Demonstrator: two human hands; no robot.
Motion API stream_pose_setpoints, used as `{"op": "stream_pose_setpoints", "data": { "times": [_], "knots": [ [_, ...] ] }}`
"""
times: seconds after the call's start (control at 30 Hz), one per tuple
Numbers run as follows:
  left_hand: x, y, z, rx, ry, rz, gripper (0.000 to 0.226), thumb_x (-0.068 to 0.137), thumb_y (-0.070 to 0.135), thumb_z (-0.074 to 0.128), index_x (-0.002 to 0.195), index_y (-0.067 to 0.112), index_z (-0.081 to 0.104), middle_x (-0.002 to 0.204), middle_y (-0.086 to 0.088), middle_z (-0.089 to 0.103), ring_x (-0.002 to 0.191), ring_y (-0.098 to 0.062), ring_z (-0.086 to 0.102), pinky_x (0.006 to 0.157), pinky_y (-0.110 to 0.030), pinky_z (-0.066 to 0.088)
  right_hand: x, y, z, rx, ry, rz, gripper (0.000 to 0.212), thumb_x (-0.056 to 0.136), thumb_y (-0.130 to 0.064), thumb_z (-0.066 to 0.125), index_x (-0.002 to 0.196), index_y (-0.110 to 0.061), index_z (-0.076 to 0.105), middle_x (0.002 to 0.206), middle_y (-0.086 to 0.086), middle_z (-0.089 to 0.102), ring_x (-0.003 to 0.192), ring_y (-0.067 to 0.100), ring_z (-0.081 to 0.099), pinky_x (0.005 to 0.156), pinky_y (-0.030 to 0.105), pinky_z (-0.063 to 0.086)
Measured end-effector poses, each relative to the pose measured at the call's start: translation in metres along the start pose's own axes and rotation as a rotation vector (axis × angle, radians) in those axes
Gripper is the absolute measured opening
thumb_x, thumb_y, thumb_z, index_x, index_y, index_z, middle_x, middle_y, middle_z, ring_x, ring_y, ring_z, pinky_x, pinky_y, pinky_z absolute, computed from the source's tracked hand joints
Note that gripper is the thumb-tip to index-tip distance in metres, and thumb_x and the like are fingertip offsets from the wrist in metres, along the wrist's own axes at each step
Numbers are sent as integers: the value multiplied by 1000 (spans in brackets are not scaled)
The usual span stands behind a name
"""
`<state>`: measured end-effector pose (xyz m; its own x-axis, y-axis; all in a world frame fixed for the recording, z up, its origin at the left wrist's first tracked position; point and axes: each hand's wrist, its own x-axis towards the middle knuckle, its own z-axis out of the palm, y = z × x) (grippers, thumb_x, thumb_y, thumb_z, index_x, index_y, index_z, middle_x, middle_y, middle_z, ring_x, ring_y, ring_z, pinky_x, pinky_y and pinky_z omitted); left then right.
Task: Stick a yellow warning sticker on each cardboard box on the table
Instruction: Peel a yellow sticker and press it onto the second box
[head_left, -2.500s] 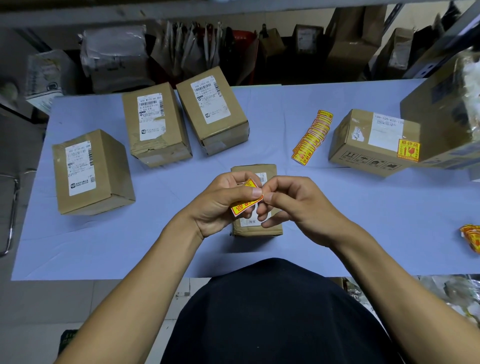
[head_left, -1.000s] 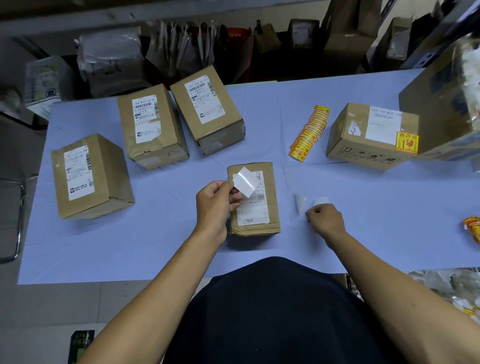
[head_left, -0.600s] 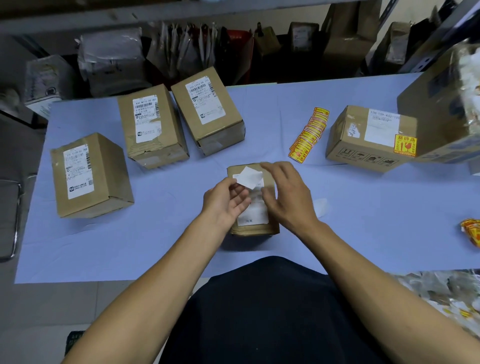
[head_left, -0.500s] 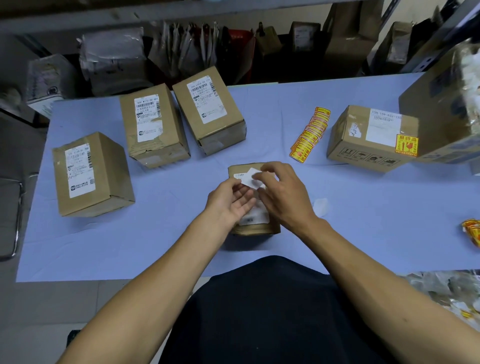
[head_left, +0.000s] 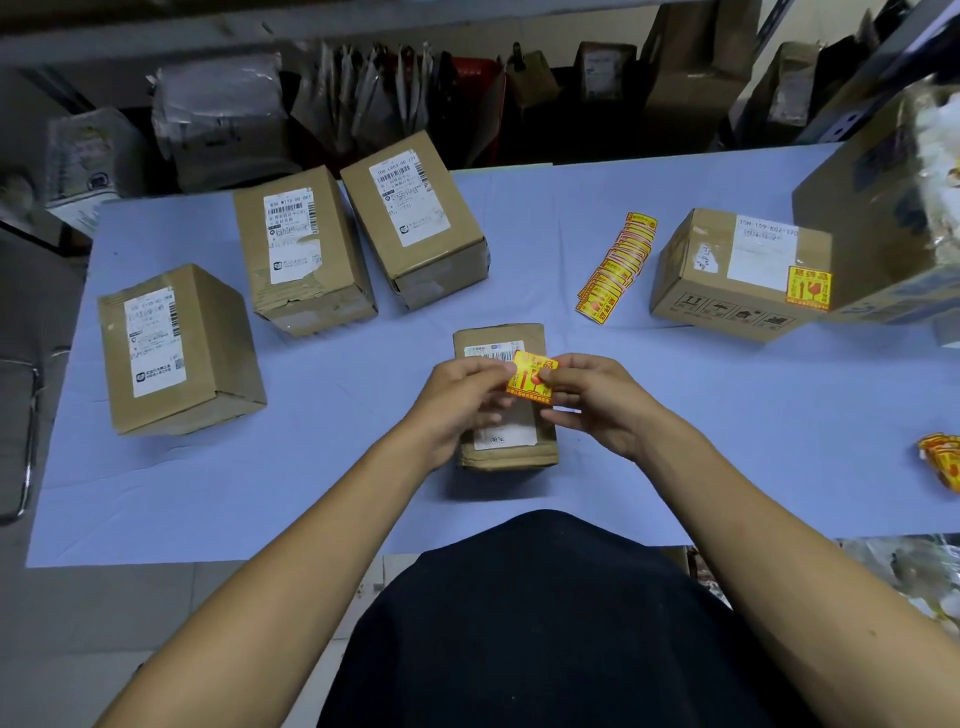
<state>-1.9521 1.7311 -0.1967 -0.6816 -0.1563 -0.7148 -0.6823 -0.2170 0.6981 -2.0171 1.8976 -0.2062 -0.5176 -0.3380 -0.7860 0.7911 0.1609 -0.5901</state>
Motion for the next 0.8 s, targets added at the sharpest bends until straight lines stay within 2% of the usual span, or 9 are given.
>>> {"op": "stream_pose_setpoints", "data": {
  "times": [0.1,0.2,0.33,0.4,0.5,0.57,0.63,0.73,0.8],
  "knots": [
    [2,-5,5,12,12,-2,6,92,16,68,86,14,68,74,-1,66,61,-8,63,58,-21,54,-1,3,1,-41,-30,5,2,93,-10,68,92,-12,67,74,0,73,66,6,69,60,24,59],
    [4,-14,8,85,66,44,10,90,13,69,80,13,66,69,-1,66,55,-8,61,52,-21,51,-3,8,1,-154,22,-34,3,92,-11,69,90,-13,67,75,1,74,65,7,69,59,22,58],
    [5,-24,10,268,135,99,11,87,19,71,77,16,70,63,1,68,57,-10,63,56,-27,52,-7,17,3,-302,110,-103,2,91,-8,68,92,-10,67,84,5,72,76,15,68,59,21,56],
    [4,-27,12,305,134,106,11,86,22,71,76,18,72,59,2,67,56,-11,63,55,-25,51,-10,23,6,-296,154,-128,9,91,-6,68,99,-8,66,89,9,71,83,20,68,64,25,57],
    [3,-31,16,275,105,110,13,86,19,69,73,19,71,55,7,66,53,-8,62,48,-16,45,-13,32,8,-240,235,-143,36,88,-8,70,120,-16,57,100,14,67,92,23,69,76,34,60],
    [1,-34,17,245,79,126,16,87,15,67,72,19,71,54,8,65,50,-6,62,46,-13,43,-16,36,9,-245,274,-168,37,86,-9,72,121,-15,58,106,13,63,97,24,67,80,39,61],
    [-2,-37,16,209,60,135,18,88,12,65,72,18,71,53,7,65,48,-4,60,45,-15,43,-20,41,9,-236,301,-196,26,87,-7,72,111,-9,62,103,9,60,91,22,64,77,38,60],
    [-5,-40,12,158,32,114,16,91,12,64,77,14,71,51,3,64,46,-5,56,45,-17,43,-25,46,9,-196,316,-201,5,89,-4,68,90,-7,64,80,4,63,68,12,63,60,24,55],
    [-7,-42,8,147,27,95,14,92,12,64,80,12,72,50,1,62,44,-6,55,45,-17,43,-27,50,8,-168,325,-194,13,91,-3,66,80,-10,64,72,2,65,55,3,63,54,19,53]
  ]
}}
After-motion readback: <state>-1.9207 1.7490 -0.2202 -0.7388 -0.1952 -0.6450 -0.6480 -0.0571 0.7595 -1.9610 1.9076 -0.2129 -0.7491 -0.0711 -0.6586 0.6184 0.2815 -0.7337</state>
